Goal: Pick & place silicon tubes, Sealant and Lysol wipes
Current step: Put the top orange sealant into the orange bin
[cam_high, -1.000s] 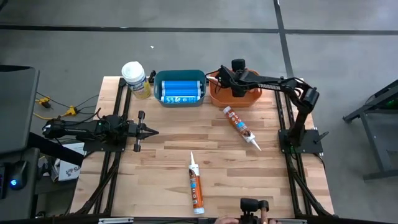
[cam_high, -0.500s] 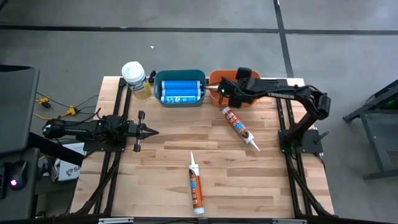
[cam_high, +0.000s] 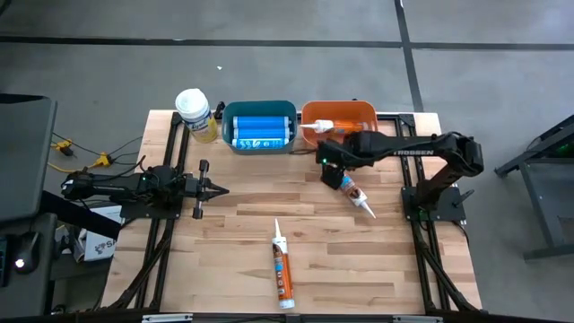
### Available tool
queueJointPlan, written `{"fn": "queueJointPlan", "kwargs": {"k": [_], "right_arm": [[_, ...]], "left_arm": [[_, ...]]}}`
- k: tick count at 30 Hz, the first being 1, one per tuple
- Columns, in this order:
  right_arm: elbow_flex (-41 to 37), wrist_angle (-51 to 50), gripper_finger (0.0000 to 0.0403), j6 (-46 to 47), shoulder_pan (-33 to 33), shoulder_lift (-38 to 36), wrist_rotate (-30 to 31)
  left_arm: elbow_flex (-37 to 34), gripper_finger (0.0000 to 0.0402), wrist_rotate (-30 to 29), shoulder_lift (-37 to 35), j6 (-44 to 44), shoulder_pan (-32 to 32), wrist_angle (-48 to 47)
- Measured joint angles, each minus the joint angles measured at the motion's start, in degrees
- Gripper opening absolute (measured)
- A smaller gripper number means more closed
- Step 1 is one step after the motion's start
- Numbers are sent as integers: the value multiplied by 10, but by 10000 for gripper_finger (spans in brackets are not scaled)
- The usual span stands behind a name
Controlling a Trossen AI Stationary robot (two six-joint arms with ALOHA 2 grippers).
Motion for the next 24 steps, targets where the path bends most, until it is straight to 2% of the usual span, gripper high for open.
{"fn": "queueJointPlan", "kwargs": {"k": [8,13,17,24], "right_arm": [[0,-80,264,90,82,1,0],[-12,-167,264,203,99,1,-15],[-59,-198,264,283,100,0,-44],[-167,-158,264,327,83,0,-71]], "left_arm": [[0,0,0,0,0,0,0],[0,0,0,0,0,0,0],[0,0,0,0,0,0,0],[0,0,0,0,0,0,0]]}}
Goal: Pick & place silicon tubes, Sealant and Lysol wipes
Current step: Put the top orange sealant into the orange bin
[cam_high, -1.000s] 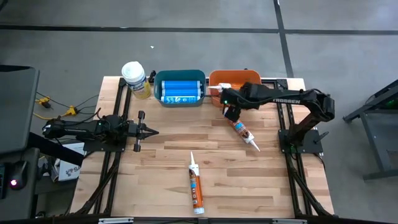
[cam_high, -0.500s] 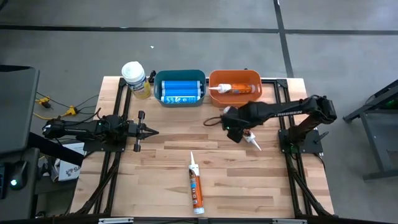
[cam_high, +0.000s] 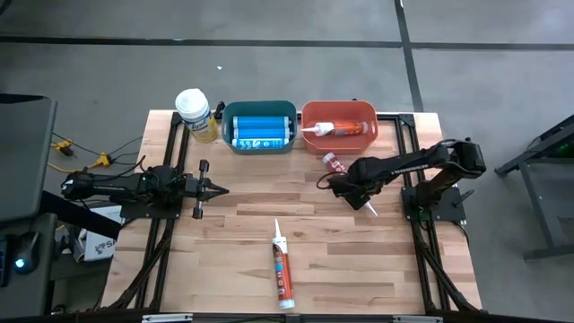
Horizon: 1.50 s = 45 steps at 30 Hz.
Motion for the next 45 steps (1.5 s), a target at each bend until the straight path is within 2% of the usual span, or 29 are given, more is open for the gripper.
{"fn": "queueJointPlan", "kwargs": {"k": [8,12,21,32,39,45], "right_arm": [[-61,71,264,8,-19,0,-3],[-80,119,263,-4,-19,0,-31],[-69,241,263,-20,7,0,-83],[-61,353,263,-80,40,0,-72],[-60,417,263,-203,65,1,-3],[-52,451,263,-455,71,1,15]], "left_arm": [[0,0,0,0,0,0,0],[0,0,0,0,0,0,0],[0,0,0,0,0,0,0],[0,0,0,0,0,0,0],[0,0,0,0,0,0,0],[0,0,0,0,0,0,0]]}}
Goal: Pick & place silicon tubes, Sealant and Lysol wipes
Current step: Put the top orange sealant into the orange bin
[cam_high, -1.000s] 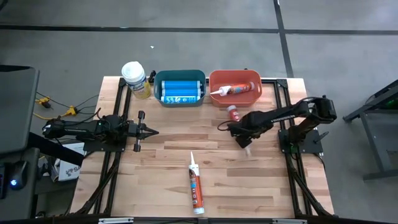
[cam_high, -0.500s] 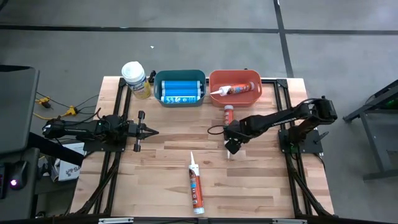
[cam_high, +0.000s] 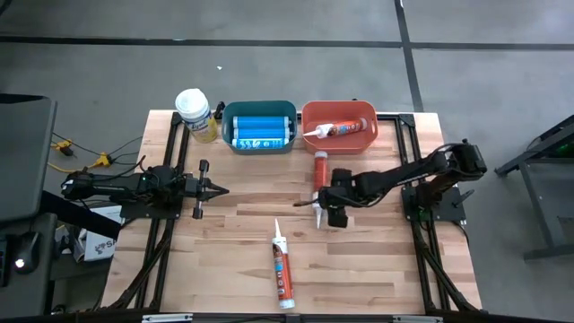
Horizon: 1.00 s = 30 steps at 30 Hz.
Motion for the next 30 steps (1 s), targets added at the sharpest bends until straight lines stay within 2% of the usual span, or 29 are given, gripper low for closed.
{"fn": "queueJointPlan", "kwargs": {"k": [5,8,13,17,23,26,30], "right_arm": [[36,-5,263,-294,-7,0,35],[60,-16,263,-463,-18,0,76],[77,-29,263,-715,-69,9,105],[78,-34,263,-791,-106,32,100],[78,-8,263,-918,-118,62,89],[78,-7,263,-956,-118,73,57],[78,3,264,-971,-118,83,43]], "left_arm": [[0,0,0,0,0,0,0],[0,0,0,0,0,0,0],[0,0,0,0,0,0,0],[0,0,0,0,0,0,0],[0,0,0,0,0,0,0],[0,0,0,0,0,0,0],[0,0,0,0,0,0,0]]}}
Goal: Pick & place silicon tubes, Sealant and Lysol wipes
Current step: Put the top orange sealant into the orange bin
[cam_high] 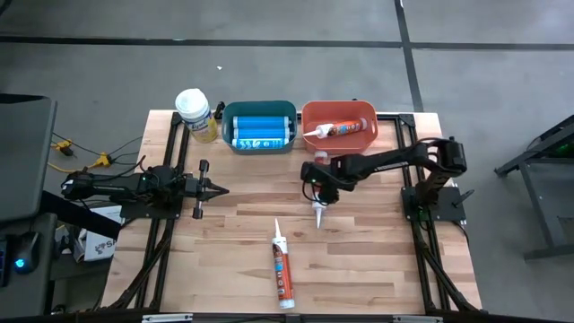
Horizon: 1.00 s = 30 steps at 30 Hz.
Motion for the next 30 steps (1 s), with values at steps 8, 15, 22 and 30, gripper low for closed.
{"fn": "queueJointPlan", "kwargs": {"k": [8,15,22,30], "right_arm": [[0,27,264,-2,-8,30,-19],[0,66,264,21,-9,54,-64],[0,97,264,140,-3,73,-99],[0,97,264,389,4,73,-147]], "left_arm": [[0,0,0,0,0,0,0],[0,0,0,0,0,0,0],[0,0,0,0,0,0,0],[0,0,0,0,0,0,0]]}}
